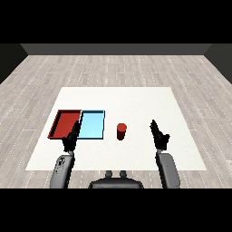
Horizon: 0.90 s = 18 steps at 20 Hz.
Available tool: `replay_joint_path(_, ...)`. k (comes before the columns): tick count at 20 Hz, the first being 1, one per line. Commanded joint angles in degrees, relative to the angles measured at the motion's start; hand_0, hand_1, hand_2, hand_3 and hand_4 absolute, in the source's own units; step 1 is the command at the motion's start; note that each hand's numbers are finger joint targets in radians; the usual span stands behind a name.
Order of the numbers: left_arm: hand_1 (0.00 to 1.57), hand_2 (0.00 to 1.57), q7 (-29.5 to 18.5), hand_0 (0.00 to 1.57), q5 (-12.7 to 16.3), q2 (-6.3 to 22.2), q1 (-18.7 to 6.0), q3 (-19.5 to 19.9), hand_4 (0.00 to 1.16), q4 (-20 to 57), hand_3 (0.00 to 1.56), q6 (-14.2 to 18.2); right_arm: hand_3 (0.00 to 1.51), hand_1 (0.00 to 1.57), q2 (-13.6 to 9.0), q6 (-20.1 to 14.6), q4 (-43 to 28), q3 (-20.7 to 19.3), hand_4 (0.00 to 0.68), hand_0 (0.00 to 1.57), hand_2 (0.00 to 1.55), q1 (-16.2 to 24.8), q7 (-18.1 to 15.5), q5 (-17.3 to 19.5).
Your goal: Pick the red can and put it in the red box
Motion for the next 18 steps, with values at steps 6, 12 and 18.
replay_joint_path(6,0.0,0.0,5.5,0.0,3.2,-0.5,-2.5,1.7,0.0,-2.5,0.0,-2.9,0.0,0.0,-3.1,5.3,-6.1,-2.6,0.0,0.0,0.0,4.0,1.9,-3.2)
replay_joint_path(12,0.0,0.0,-19.2,0.0,3.4,-3.1,-1.9,2.3,0.0,-4.2,0.0,-3.3,0.0,0.0,-0.1,7.6,-7.0,-1.2,0.0,0.0,0.0,2.5,-17.6,-3.6)
replay_joint_path(18,0.0,0.0,-19.7,0.0,2.6,-4.2,-1.0,0.8,0.0,-5.6,0.0,-3.3,0.0,0.0,-2.1,9.9,-3.5,-4.9,0.0,0.0,0.0,0.5,-18.9,-5.5)
